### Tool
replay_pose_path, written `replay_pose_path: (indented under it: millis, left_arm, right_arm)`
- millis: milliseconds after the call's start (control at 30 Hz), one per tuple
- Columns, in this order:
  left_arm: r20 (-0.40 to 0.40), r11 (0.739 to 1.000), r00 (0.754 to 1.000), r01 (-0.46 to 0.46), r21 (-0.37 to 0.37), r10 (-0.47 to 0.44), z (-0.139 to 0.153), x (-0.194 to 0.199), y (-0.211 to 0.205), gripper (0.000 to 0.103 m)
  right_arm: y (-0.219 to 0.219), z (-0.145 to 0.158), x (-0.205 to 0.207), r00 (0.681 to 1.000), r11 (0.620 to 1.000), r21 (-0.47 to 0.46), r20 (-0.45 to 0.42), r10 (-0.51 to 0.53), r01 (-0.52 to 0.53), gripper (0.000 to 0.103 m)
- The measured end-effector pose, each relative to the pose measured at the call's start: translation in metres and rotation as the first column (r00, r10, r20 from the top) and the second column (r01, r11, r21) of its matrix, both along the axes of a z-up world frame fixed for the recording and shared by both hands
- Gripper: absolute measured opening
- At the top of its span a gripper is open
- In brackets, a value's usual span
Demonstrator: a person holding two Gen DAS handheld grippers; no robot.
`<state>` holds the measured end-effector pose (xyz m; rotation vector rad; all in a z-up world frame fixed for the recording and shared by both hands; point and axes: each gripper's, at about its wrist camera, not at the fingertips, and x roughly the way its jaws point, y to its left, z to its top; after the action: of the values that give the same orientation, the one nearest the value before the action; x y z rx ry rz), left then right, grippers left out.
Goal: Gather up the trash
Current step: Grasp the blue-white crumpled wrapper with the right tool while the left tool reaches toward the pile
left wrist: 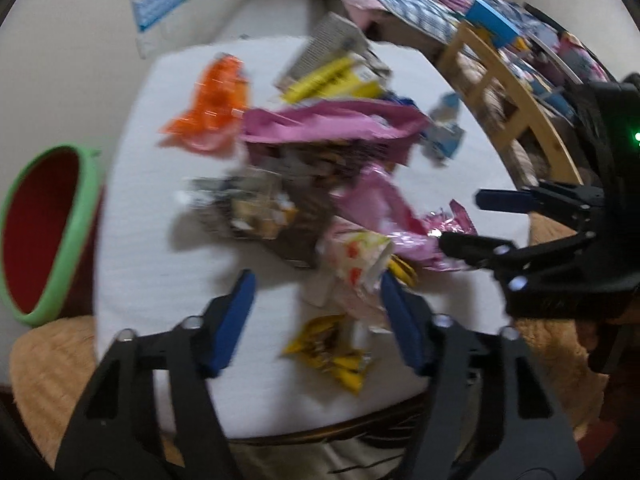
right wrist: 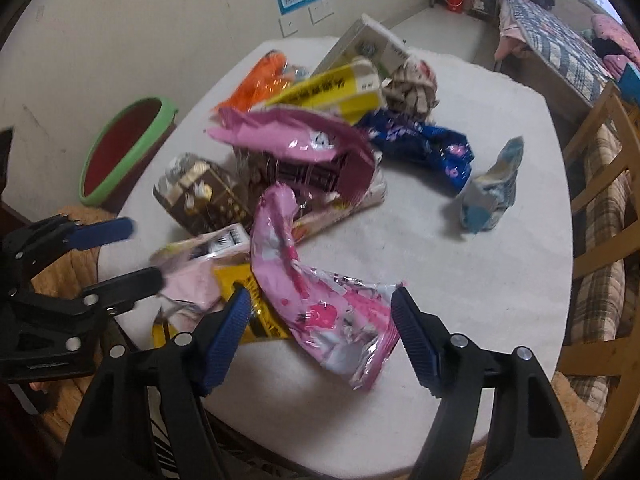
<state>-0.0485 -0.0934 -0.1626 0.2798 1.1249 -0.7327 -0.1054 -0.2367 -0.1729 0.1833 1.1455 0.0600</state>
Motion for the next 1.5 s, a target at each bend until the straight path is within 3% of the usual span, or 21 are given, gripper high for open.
replay_pose_path:
  millis: [67,167,300,467,567,667,767,867,933,1033,1233,1400,1467,1500]
  left_arm:
    - [-0.047,0.999,0.998,0.029,-0.032,-0.031,-0.001,0.001,-0.007,0.046]
    - [-0.025,0.999,0.999,0.031,-0.018,-0.032,0.002,0.002,-0.011,0.046]
    - [-0.029,1.0,1.0,0.008,-0.004,-0.008,0.0,0.005,-0.004,0.059]
    - [-0.057,0.999,0.998,-0.017,-0.032,0.015,0.009,0.004,0.011,0.061]
    - [-0.068,0.998,0.998,-0.002,-0.065,-0.002,0.011,0.0,0.009,0.07]
    - [-0.076,0.999,0.997,0.011,-0.033,-0.014,0.0,0.0,0.001,0.07]
    - [-0.148,0.999,0.989,-0.002,-0.044,-0.005,-0.016,0.007,-0.003,0.058]
    - [-0.225,0.994,0.974,-0.005,-0.111,-0.02,-0.021,0.01,-0.004,0.036]
    - [-0.213,0.993,0.977,0.004,-0.115,-0.029,-0.017,0.007,-0.005,0.022]
    - [-0.144,0.996,0.989,0.028,-0.087,-0.04,-0.009,0.001,-0.005,0.017]
    - [-0.174,0.995,0.985,-0.036,-0.088,0.021,-0.009,0.008,0.011,0.021]
    - [-0.165,0.993,0.983,-0.097,-0.071,0.085,-0.008,0.012,0.032,0.041]
    - [-0.174,0.991,0.98,-0.113,-0.072,0.099,-0.008,0.014,0.037,0.045]
    - [-0.176,0.99,0.979,-0.12,-0.074,0.105,-0.008,0.014,0.039,0.049]
  right_arm:
    - [0.002,-0.003,0.001,1.0,1.0,-0.01,-0.012,0.004,-0.004,0.07]
    - [0.004,-0.005,0.001,1.0,1.0,-0.011,-0.022,0.008,-0.008,0.07]
    - [0.004,-0.008,0.004,0.999,1.0,-0.021,-0.037,0.015,-0.016,0.07]
    - [-0.001,-0.01,0.007,0.999,1.0,-0.021,-0.037,0.003,-0.004,0.07]
    - [-0.004,-0.011,0.006,0.999,1.0,-0.024,-0.04,-0.006,0.005,0.07]
    - [-0.009,-0.01,0.006,0.999,0.999,-0.028,-0.033,-0.028,0.027,0.07]
    - [-0.022,0.002,0.003,0.996,0.995,-0.05,0.027,-0.082,0.083,0.07]
    - [-0.05,0.01,0.005,0.98,0.982,-0.031,0.071,-0.184,0.187,0.07]
    - [-0.074,0.011,0.009,0.96,0.963,-0.009,0.084,-0.267,0.268,0.07]
    - [-0.102,0.008,0.017,0.933,0.937,-0.013,0.095,-0.348,0.35,0.07]
    - [-0.131,-0.011,0.035,0.906,0.907,0.004,0.057,-0.42,0.421,0.07]
    - [-0.141,-0.034,0.041,0.89,0.887,0.08,-0.007,-0.455,0.454,0.028]
    - [-0.144,-0.035,0.036,0.885,0.878,0.123,-0.008,-0.466,0.463,0.015]
    - [-0.144,-0.034,0.034,0.883,0.875,0.128,-0.002,-0.47,0.466,0.014]
